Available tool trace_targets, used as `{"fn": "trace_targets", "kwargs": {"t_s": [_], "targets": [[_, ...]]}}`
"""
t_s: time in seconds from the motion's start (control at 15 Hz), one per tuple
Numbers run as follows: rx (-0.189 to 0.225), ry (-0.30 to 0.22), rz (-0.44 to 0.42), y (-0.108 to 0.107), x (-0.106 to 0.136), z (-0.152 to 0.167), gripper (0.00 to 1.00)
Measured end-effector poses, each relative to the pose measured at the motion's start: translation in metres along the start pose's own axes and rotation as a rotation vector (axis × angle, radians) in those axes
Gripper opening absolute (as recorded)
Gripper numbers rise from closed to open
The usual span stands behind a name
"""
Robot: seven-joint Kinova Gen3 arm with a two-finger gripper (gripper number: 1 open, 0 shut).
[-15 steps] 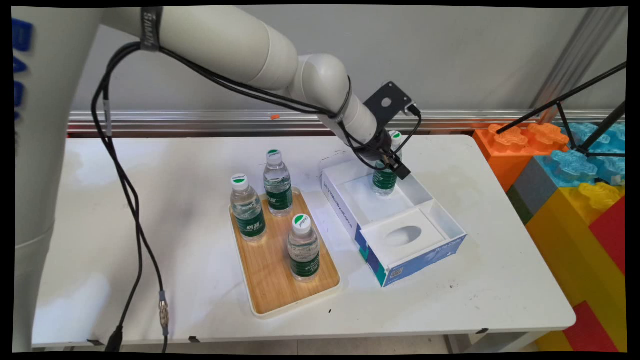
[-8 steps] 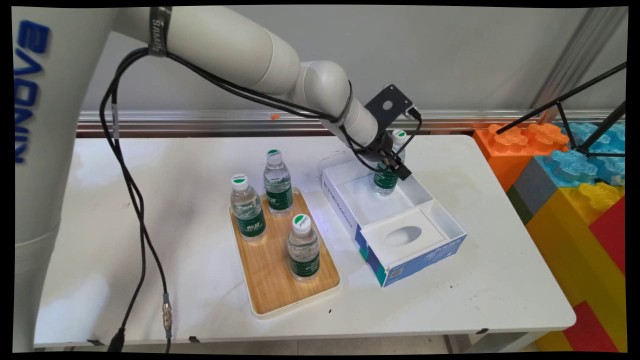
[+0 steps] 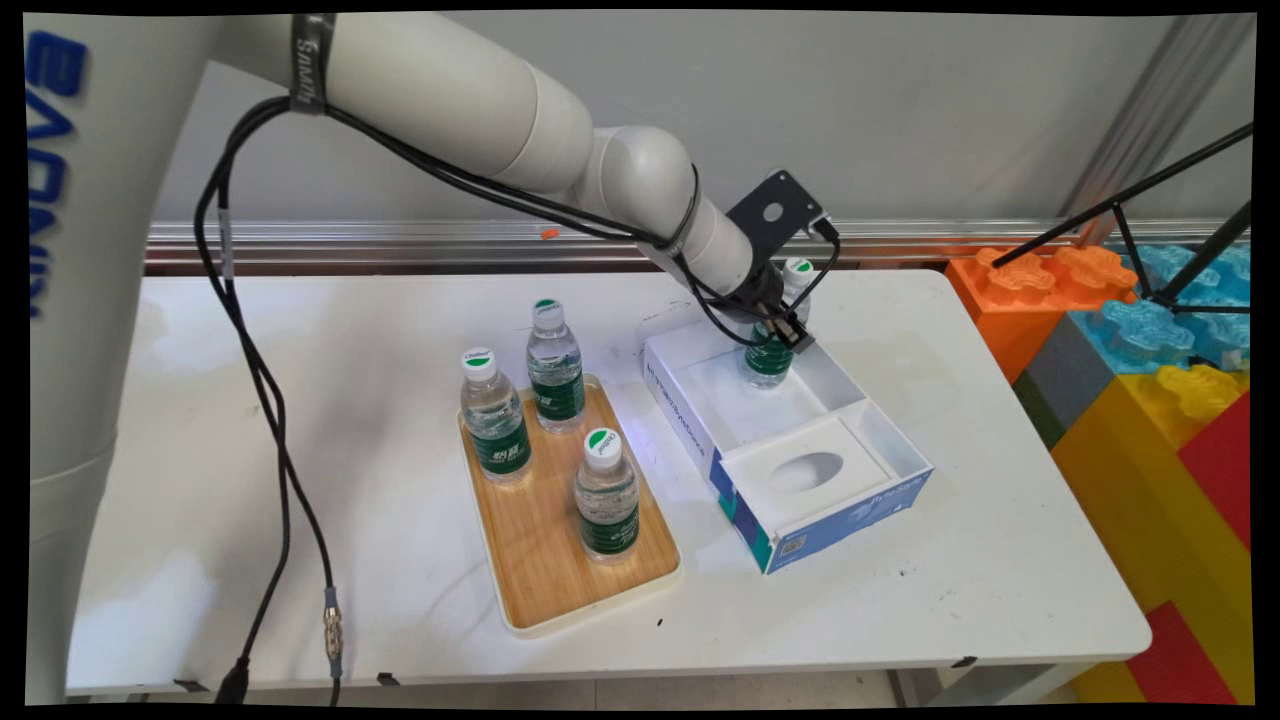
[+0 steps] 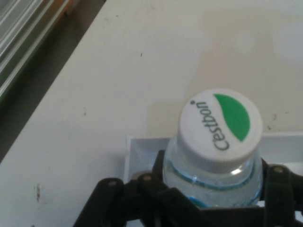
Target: Place the picked object on the tray
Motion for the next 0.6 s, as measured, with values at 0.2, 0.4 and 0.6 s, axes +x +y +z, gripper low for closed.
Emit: {"fn": "trace_targets", "kwargs": {"t_s": [0.2, 0.4, 0.6], "targets": [[-0.001, 0.014, -0.007, 0.000, 0.004, -0.007, 0.00], [-0.010, 0.029, -0.022, 0.003, 0.013, -0.022, 0.00], [-0.016, 0.042, -0.037, 0.005, 0.025, -0.046, 0.00]]}}
